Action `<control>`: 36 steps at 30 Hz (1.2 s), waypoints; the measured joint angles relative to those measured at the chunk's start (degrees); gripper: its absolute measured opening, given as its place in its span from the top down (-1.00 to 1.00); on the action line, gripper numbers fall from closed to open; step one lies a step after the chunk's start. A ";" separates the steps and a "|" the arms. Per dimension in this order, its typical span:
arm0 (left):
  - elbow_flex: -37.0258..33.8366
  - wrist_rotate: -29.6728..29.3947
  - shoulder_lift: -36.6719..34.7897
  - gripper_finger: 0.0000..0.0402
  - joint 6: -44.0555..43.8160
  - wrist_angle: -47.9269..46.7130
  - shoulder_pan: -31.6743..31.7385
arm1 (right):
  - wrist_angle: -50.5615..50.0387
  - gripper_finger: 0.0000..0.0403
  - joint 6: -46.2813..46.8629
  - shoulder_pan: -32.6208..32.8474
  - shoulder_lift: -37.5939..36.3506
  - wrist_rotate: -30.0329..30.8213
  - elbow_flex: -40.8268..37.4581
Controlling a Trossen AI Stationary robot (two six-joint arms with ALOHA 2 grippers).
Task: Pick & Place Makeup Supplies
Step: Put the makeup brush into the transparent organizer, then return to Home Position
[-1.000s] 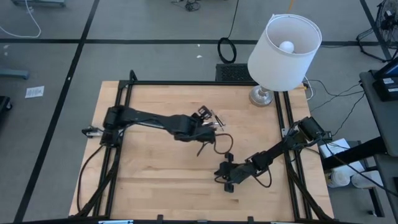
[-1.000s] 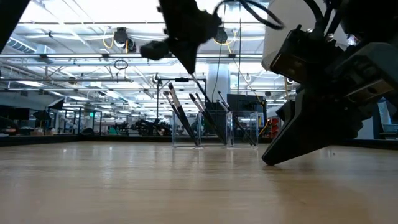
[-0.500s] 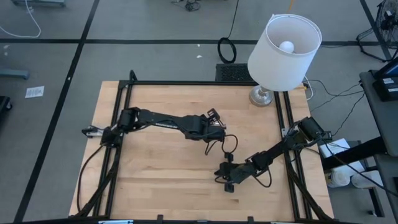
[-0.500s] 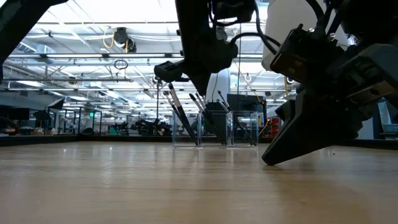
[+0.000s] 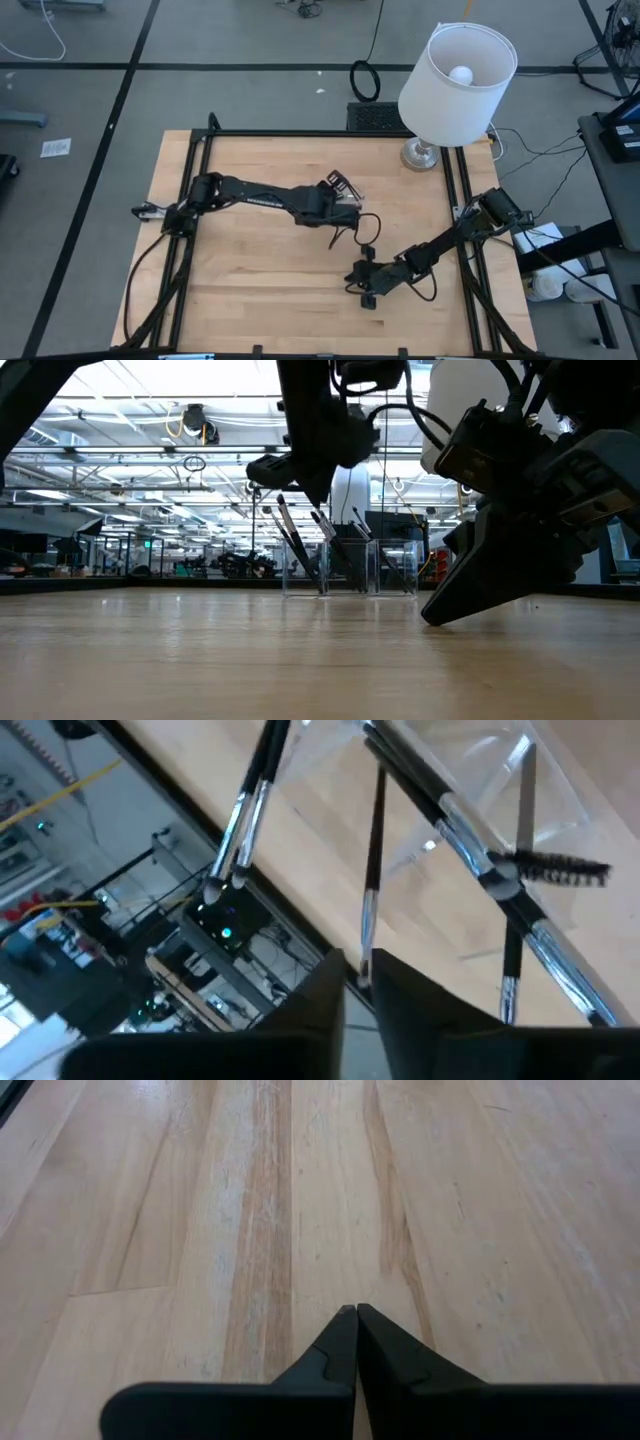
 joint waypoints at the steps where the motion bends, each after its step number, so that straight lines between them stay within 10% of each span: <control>1: 0.00 -0.60 -0.20 0.66 -0.66 -0.14 -0.25 | 0.02 1.00 0.00 0.00 0.00 0.00 0.00; 11: -0.09 -4.84 -9.02 0.35 -11.49 -3.82 -4.00 | 0.33 1.00 -0.02 0.02 0.02 0.02 0.00; 18: -1.93 9.31 -27.71 0.69 -40.57 -11.76 -8.44 | -0.14 1.00 -0.84 0.46 0.02 0.17 0.00; 26: -22.52 5.78 -53.89 0.97 -50.23 5.97 -16.78 | -3.98 1.00 -8.84 -1.63 -6.38 -0.34 -0.10; 36: -53.01 8.47 -75.12 0.98 -48.14 36.63 -12.50 | -1.22 1.00 -26.33 -8.81 -34.76 -9.27 -5.55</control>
